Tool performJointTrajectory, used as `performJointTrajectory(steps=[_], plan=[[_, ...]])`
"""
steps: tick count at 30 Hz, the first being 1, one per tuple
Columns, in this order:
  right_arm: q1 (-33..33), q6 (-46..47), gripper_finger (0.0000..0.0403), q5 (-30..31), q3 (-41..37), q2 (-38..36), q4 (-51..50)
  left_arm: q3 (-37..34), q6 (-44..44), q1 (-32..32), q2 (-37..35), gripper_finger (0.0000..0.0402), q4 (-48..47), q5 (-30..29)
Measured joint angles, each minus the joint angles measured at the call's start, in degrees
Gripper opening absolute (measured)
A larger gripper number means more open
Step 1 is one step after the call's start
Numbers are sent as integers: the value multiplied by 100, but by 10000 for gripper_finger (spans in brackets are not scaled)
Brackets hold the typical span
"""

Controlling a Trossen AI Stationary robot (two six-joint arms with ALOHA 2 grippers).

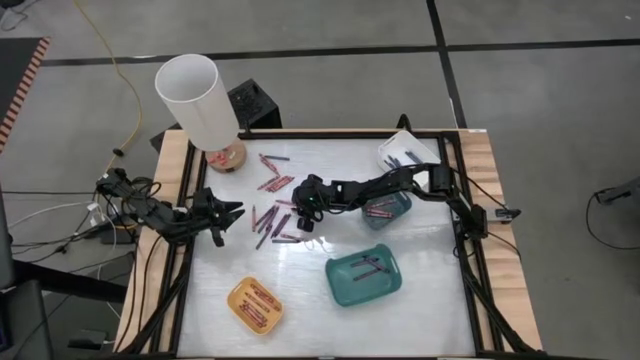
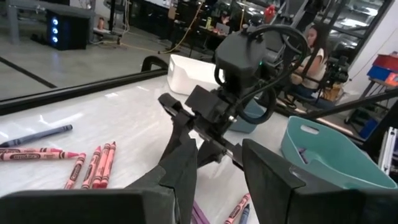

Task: Sort crayons
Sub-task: Put the red crayon into the yellow bin

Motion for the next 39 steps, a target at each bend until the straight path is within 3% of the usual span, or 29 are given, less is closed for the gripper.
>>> performJointTrajectory(steps=[13,26,39], plan=[[-61,474,9,66,7,13,-238,-2,-9,0,0,117,1,10],[144,608,4,315,-44,-279,-147,-2,-11,0,0,117,1,8],[1106,209,4,591,120,-586,375,-4,-50,0,0,117,4,8]])
